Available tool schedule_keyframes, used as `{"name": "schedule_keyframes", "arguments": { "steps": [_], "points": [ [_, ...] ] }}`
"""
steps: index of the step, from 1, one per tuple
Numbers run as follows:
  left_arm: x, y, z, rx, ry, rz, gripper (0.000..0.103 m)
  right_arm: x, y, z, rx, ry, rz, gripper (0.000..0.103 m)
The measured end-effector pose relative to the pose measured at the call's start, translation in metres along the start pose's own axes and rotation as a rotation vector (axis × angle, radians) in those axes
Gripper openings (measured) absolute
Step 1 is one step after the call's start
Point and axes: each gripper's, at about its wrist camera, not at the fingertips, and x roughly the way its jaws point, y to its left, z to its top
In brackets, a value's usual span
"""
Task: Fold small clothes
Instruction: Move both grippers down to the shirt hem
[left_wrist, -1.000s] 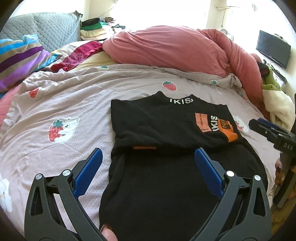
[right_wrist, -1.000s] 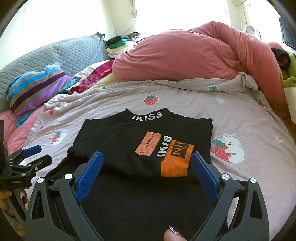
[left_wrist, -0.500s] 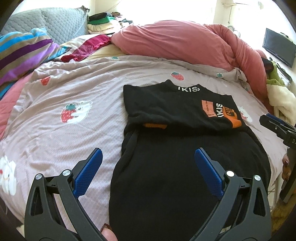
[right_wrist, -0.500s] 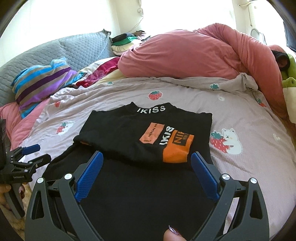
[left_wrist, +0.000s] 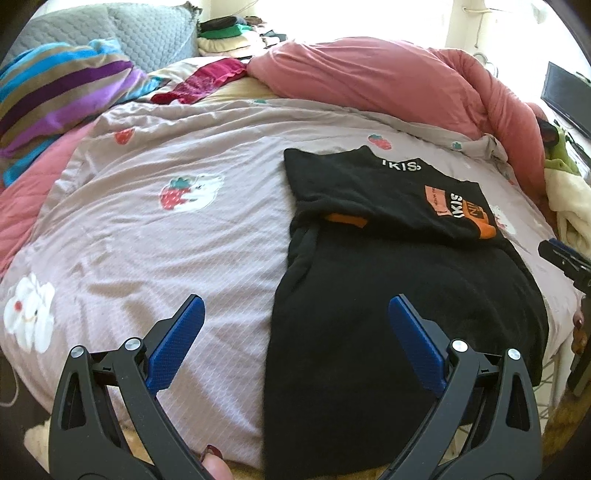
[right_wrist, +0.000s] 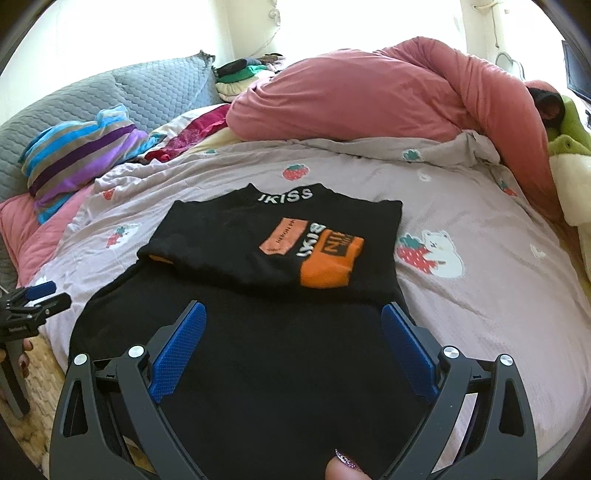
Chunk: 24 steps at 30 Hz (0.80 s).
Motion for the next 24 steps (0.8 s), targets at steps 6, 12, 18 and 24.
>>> {"name": "schedule_keyframes", "arguments": {
  "steps": [6,12,18,24],
  "points": [
    [-0.005,0.009,-0.015,-0.007,0.028,-0.007,0.093,0.001,-0.005,-0.016,0.012,0.035,0.014,0.095],
    [-0.009,0.017,-0.033,-0.024,0.051,-0.047,0.080,-0.003,-0.011,-0.026,0.025,0.044,0.010,0.095],
    [-0.009,0.022,-0.048,-0.052,0.087,-0.142,0.042,-0.008,-0.019,-0.032,0.030,0.048,0.000,0.095],
    [-0.003,0.024,-0.059,-0.067,0.134,-0.148,0.033,-0.012,-0.027,-0.036,0.045,0.049,-0.010,0.095]
  ]
}}
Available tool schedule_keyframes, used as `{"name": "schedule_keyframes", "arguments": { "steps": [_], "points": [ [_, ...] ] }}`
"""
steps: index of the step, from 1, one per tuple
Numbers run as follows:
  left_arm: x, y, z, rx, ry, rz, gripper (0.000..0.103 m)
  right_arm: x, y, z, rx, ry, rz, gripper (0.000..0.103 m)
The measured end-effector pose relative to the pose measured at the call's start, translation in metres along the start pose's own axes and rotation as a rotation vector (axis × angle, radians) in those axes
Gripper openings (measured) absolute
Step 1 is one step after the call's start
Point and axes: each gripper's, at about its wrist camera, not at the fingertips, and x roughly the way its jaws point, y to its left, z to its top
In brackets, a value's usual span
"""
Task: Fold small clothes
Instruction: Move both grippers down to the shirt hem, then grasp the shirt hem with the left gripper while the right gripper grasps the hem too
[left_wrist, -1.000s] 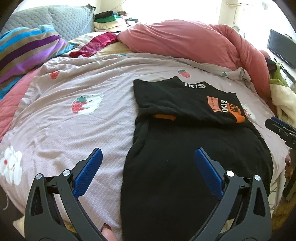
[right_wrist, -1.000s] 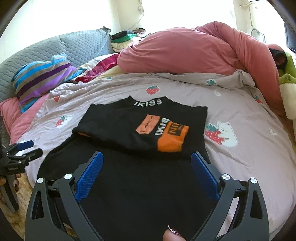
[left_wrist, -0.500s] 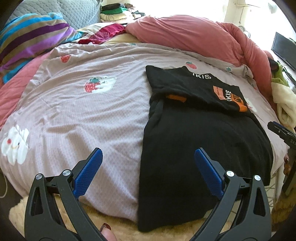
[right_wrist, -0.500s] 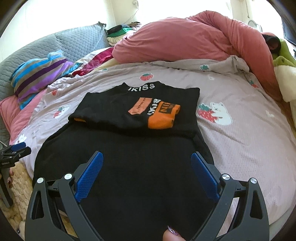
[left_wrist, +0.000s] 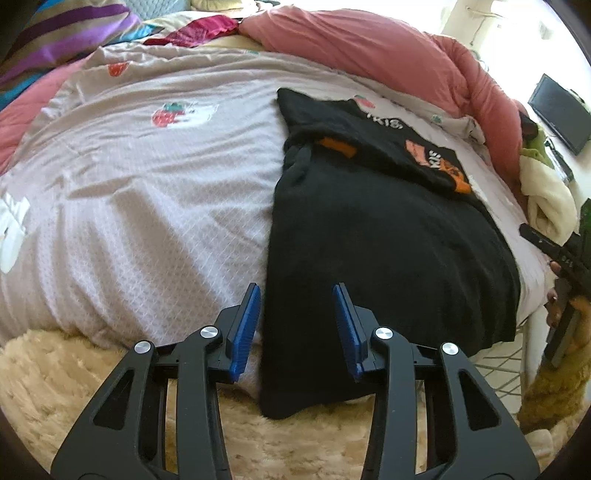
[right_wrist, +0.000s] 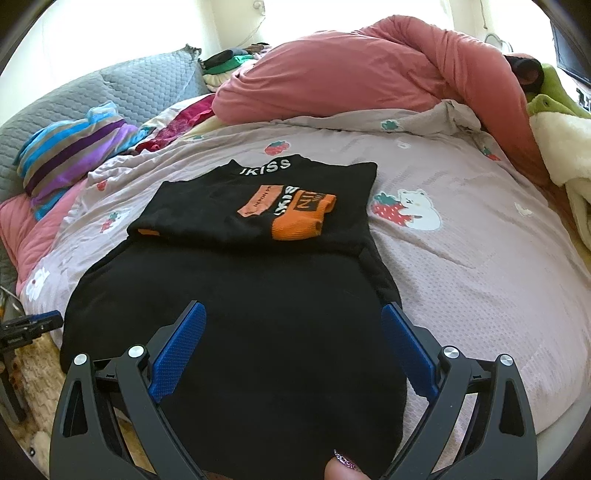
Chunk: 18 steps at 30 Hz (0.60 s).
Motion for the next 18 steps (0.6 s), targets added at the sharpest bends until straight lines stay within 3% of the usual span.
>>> {"name": "schedule_keyframes", "arguments": {
  "steps": [6,18],
  "points": [
    [0.010,0.009,-0.007,-0.041,0.041,-0.022,0.033,-0.002,-0.005,-0.008,-0.003,0.020,-0.007,0.095],
    [0.013,0.005,-0.020,-0.013,0.076,-0.043,0.026,-0.009,-0.024,-0.042,-0.014,0.118,-0.010,0.095]
  ]
}}
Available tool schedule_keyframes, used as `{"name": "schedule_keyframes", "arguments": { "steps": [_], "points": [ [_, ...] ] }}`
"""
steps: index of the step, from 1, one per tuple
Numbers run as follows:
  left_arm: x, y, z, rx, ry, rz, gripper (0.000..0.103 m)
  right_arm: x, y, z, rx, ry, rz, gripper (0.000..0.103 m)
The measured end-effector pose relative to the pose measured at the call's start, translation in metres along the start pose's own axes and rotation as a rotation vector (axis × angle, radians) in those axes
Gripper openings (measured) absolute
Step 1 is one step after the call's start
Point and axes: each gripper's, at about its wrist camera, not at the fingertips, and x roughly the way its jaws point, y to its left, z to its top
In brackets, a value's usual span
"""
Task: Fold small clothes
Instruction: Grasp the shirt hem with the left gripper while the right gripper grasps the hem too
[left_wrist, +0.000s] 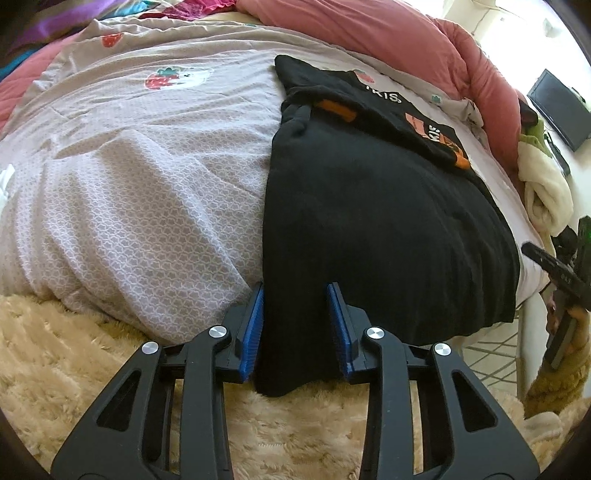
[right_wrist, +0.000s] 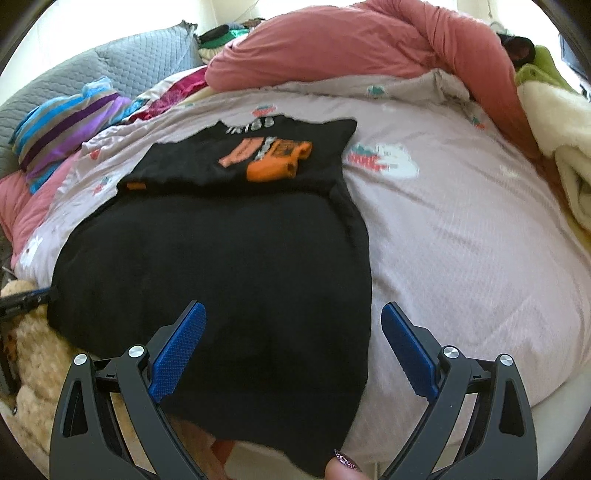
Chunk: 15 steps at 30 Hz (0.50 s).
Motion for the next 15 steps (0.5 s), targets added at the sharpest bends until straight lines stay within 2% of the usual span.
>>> {"name": "schedule_keyframes", "arguments": {
  "steps": [8,13,15],
  "points": [
    [0.004,-0.001,0.001,0.006,0.004,0.016,0.026,-0.005,-0.009,-0.030,-0.002,0.089,0.035,0.094],
    [0.005,-0.001,0.002,0.004,0.011,0.009,0.026,-0.004,-0.012,-0.046,0.009,0.147,0.081,0.078],
    [0.006,0.000,0.003,0.001,0.015,0.007,0.026,-0.003,-0.013,-0.052,0.014,0.166,0.078,0.078]
  ]
}}
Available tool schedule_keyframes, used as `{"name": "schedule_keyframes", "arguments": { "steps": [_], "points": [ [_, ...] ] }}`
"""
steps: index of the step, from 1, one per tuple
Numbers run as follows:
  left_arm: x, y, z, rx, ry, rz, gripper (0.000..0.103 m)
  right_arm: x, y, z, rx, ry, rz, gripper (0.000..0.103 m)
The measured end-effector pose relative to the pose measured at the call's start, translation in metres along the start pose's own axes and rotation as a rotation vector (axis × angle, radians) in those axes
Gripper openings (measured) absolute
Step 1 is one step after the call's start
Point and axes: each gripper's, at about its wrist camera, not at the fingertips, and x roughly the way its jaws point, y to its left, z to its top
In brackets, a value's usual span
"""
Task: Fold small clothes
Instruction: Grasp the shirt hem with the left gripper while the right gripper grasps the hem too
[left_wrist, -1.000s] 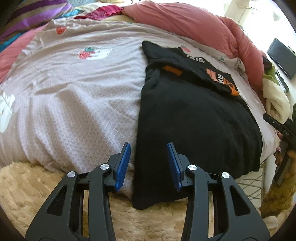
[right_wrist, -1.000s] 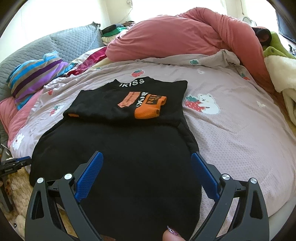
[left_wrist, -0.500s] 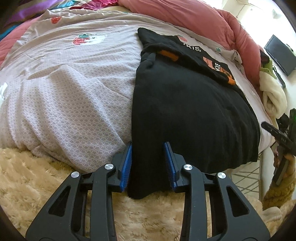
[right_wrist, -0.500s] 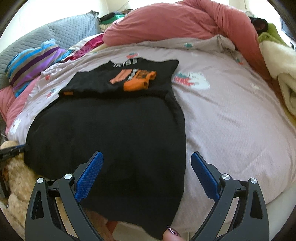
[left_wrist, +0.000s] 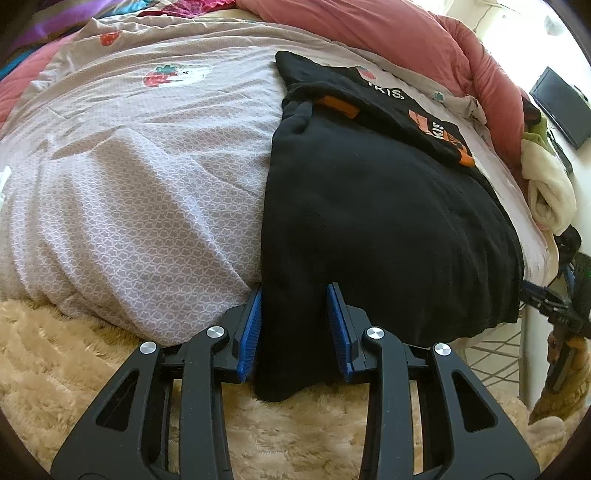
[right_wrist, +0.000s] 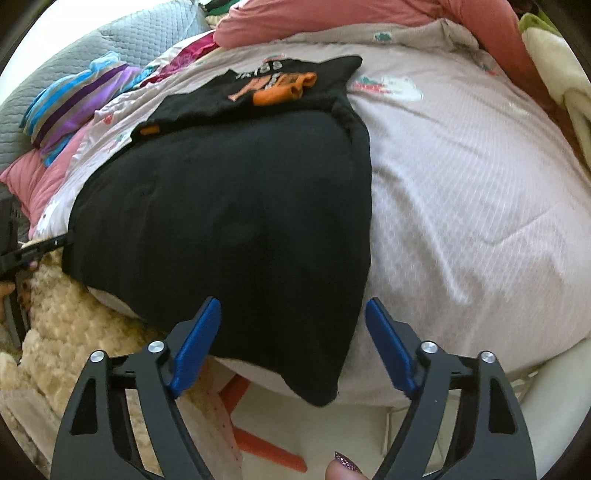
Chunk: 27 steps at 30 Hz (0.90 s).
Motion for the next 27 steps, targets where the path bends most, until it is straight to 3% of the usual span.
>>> {"name": "schedule_keyframes", "arguments": {
  "steps": [3,5,8,10,13,17,23,26,27],
  "points": [
    [0.001,0.001,0.001,-0.004,0.007,-0.006,0.026,0.004,-0.004,-0.006,0.019,0.024,0.003,0.076],
    [0.002,0.001,0.002,-0.008,0.014,-0.011,0.027,0.009,-0.008,-0.011,0.037,0.042,0.022,0.067],
    [0.002,0.001,0.002,-0.007,0.016,-0.010,0.028,0.011,-0.010,-0.015,0.055,0.049,0.067,0.049],
    [0.002,0.001,0.002,-0.009,0.016,-0.015,0.028,0.008,-0.010,-0.015,0.051,0.039,0.090,0.023],
    [0.002,0.002,0.002,-0.013,0.025,-0.025,0.028,-0.002,-0.010,-0.012,0.050,0.002,0.132,0.012],
    [0.003,0.000,0.001,-0.001,0.055,-0.039,0.031,-0.006,-0.010,-0.008,0.057,-0.019,0.170,0.011],
    [0.008,-0.007,-0.003,0.040,0.107,-0.021,0.031,0.014,-0.018,-0.008,0.102,0.025,0.148,0.022],
    [0.011,-0.013,-0.004,0.065,0.117,0.027,0.021,0.014,-0.017,-0.008,0.087,0.023,0.149,0.022],
    [0.012,-0.016,-0.004,0.079,0.115,0.046,0.016,0.013,-0.016,-0.009,0.078,0.022,0.156,0.017]
  ]
}}
